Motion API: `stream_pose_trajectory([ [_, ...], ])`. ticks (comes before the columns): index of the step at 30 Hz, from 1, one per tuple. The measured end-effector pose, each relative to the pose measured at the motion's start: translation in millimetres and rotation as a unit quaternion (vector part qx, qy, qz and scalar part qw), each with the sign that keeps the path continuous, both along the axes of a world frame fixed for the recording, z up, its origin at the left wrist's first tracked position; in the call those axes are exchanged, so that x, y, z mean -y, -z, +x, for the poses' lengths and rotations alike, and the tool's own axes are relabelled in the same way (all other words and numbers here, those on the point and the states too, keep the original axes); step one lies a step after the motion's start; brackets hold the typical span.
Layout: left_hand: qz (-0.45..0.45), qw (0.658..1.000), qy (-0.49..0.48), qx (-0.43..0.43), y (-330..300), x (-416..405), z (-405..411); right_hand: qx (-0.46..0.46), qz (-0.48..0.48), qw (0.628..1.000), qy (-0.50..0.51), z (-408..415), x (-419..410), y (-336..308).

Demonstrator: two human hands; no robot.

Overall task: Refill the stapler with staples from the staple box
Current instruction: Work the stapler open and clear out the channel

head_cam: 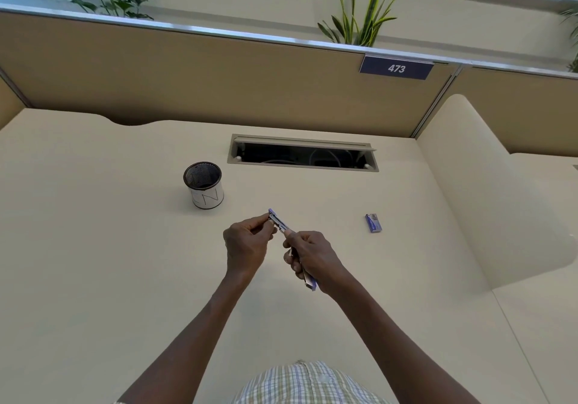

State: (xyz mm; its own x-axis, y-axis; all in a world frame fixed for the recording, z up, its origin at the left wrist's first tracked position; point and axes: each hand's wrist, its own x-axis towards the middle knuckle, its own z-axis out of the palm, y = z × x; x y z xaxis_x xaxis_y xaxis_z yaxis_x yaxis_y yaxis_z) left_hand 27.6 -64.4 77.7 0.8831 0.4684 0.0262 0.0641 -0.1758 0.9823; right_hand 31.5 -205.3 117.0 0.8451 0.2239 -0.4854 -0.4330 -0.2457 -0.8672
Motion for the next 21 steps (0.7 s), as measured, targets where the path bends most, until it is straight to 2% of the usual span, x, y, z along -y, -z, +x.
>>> stream_pose_trajectory([
  [3,0.07,0.997,0.008,0.026,3.6,-2.1,-1.3,-0.001,-0.003,1.0,0.003,0.3,-0.5,1.4],
  [7,0.083,0.995,0.001,0.052,10.5,-0.7,-2.3,-0.013,0.017,1.0,0.015,0.0,-1.0,3.3],
  [9,0.059,0.997,-0.006,0.055,11.9,2.4,-3.2,-0.024,0.031,0.999,0.023,-0.9,-2.0,3.9],
  [11,-0.028,0.999,-0.016,0.044,12.8,5.8,-3.6,-0.021,0.033,0.999,0.024,-1.4,-2.4,5.2],
  [13,-0.164,0.986,-0.028,0.021,13.3,8.1,-2.8,-0.003,0.015,1.0,0.02,-1.2,-1.9,8.0],
  [16,-0.37,0.928,-0.027,-0.021,13.4,8.1,-2.7,0.054,-0.057,0.997,-0.001,-1.0,-0.8,14.7],
  [21,-0.499,0.863,-0.022,-0.073,16.3,5.5,-3.1,0.163,-0.203,0.964,-0.059,-5.5,4.6,26.1],
])
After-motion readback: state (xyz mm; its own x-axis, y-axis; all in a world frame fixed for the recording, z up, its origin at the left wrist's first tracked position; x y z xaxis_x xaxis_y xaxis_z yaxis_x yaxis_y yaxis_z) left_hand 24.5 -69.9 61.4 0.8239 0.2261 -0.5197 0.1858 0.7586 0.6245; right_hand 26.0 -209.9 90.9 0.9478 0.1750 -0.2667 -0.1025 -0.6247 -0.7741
